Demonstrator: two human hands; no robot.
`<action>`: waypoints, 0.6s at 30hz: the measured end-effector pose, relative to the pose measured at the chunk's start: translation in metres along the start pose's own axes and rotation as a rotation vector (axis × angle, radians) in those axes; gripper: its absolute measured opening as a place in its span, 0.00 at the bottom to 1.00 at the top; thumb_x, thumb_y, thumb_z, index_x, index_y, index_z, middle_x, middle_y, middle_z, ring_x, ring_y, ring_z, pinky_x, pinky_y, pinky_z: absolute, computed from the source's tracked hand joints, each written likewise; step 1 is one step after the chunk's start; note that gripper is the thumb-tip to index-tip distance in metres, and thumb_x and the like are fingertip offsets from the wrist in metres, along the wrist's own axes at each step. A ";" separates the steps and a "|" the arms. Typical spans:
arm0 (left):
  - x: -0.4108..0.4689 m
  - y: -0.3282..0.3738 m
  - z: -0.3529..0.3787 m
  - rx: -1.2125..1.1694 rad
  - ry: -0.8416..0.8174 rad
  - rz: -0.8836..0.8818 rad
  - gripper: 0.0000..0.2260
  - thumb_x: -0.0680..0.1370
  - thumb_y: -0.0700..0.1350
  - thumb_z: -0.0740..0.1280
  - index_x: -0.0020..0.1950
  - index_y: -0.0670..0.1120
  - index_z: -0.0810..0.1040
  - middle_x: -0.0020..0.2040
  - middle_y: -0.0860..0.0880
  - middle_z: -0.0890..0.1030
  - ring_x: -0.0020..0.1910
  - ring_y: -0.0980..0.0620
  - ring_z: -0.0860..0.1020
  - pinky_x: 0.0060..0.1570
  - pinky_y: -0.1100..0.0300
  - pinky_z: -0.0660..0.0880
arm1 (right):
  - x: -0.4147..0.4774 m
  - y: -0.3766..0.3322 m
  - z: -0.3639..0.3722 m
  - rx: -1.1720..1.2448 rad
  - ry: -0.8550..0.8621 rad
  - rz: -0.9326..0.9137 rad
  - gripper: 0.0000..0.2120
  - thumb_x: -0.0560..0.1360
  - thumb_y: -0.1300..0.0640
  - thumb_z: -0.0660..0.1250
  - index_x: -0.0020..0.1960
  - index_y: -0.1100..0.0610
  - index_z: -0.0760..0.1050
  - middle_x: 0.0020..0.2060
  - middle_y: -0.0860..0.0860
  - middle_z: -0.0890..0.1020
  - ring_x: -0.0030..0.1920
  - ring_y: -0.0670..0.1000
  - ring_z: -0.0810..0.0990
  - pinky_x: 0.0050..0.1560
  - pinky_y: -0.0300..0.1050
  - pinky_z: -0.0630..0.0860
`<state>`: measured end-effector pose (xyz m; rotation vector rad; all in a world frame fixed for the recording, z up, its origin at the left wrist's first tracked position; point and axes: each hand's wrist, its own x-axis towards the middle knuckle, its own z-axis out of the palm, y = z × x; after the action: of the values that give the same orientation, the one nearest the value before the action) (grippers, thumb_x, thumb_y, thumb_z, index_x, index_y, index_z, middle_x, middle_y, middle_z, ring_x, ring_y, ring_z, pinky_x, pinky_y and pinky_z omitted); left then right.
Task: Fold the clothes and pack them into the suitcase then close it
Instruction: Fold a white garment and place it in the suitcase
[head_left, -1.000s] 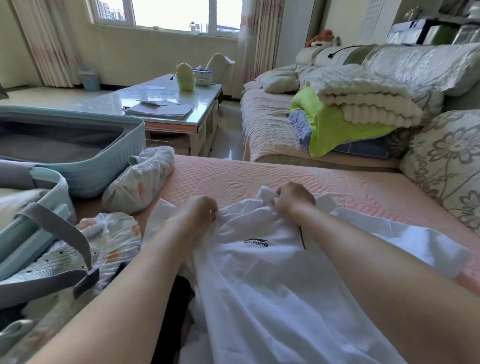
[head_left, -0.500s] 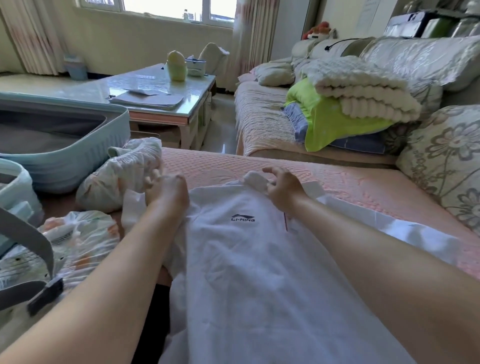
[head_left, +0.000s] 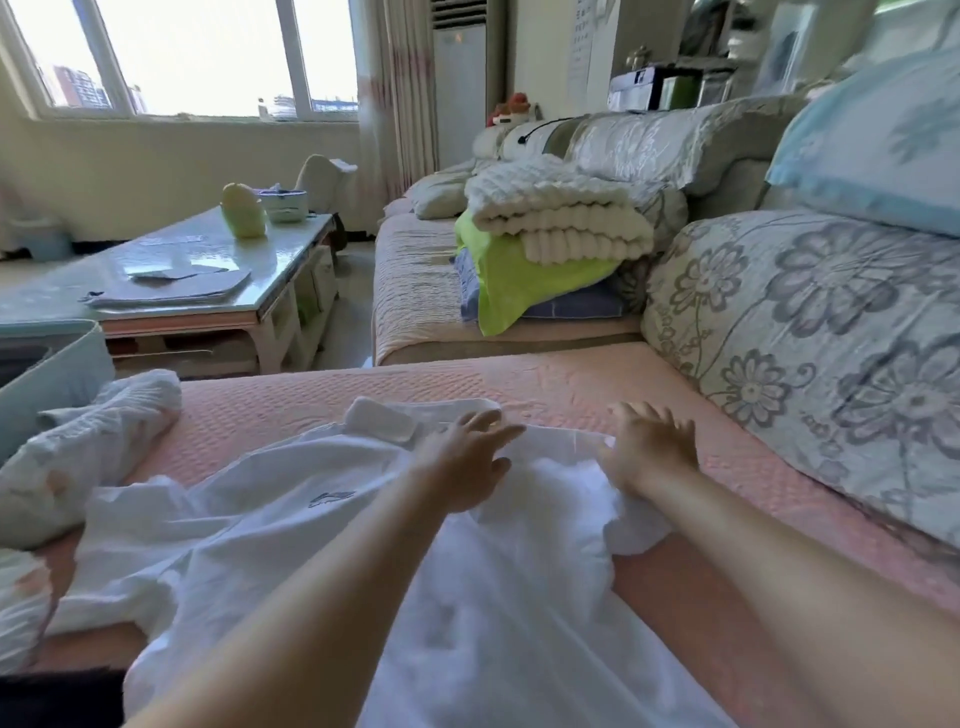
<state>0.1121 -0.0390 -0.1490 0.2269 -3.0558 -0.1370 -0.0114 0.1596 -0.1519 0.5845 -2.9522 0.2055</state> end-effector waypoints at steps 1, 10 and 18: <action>0.006 0.004 0.007 0.170 -0.051 -0.059 0.24 0.83 0.53 0.58 0.79 0.57 0.59 0.80 0.51 0.56 0.78 0.46 0.57 0.71 0.44 0.61 | -0.001 0.010 -0.001 -0.052 -0.094 0.048 0.23 0.77 0.43 0.58 0.69 0.50 0.71 0.66 0.53 0.75 0.66 0.57 0.70 0.67 0.55 0.63; 0.046 0.032 0.010 0.262 0.135 -0.390 0.24 0.77 0.40 0.58 0.75 0.47 0.65 0.76 0.43 0.63 0.74 0.42 0.60 0.72 0.46 0.57 | 0.010 0.057 0.003 0.864 -0.208 -0.025 0.19 0.73 0.46 0.73 0.38 0.64 0.80 0.30 0.52 0.79 0.33 0.53 0.78 0.37 0.46 0.71; 0.090 0.046 0.015 0.542 -0.008 0.017 0.18 0.81 0.44 0.57 0.71 0.50 0.70 0.68 0.46 0.75 0.68 0.45 0.70 0.65 0.52 0.64 | 0.013 0.076 -0.003 1.085 -0.346 -0.026 0.08 0.78 0.52 0.70 0.50 0.56 0.83 0.43 0.54 0.86 0.41 0.53 0.85 0.42 0.47 0.80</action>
<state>0.0151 -0.0061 -0.1530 0.2256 -3.0289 0.6972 -0.0522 0.2251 -0.1551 0.7932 -2.8904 1.9134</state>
